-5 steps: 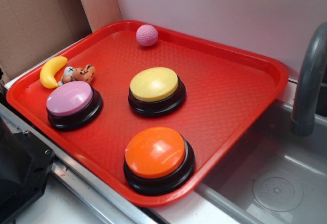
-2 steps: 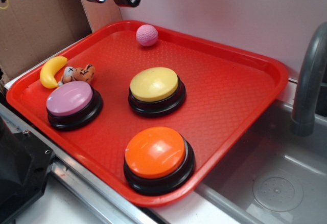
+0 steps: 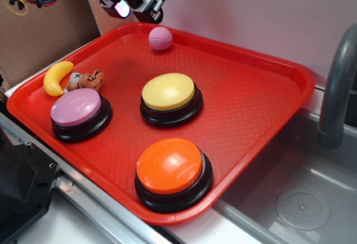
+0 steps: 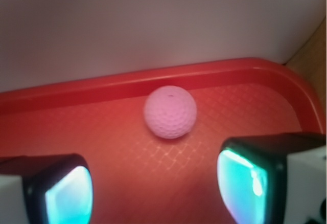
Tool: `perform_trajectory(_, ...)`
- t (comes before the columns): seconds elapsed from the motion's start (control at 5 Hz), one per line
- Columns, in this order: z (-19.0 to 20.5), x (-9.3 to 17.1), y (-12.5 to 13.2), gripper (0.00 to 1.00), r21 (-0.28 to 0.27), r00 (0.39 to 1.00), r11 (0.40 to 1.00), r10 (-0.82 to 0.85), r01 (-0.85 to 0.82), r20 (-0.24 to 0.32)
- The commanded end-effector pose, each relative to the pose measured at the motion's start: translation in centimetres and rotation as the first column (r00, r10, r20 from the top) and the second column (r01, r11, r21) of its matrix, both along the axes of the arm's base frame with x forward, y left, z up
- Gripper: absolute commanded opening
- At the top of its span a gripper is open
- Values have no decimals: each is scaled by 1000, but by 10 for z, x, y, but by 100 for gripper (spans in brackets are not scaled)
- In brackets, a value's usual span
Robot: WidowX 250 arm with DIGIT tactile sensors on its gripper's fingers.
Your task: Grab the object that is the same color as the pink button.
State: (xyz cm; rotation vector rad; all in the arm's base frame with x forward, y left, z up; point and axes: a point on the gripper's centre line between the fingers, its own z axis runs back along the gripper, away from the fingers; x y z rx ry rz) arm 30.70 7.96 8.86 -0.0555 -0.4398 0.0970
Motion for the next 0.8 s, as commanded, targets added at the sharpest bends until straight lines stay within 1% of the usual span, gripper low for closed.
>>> perform_trajectory(0.0,-8,34,28,100,70,999,997,40,-41,14)
perform_trajectory(0.2,-25,44,31,100,62,999,997,35,-36,7)
perform_trajectory(0.4,-37,49,25,70,37,999,999,39,-39,-8)
perform_trajectory(0.6,-37,50,23,0,22,1000,1000,22,-22,1)
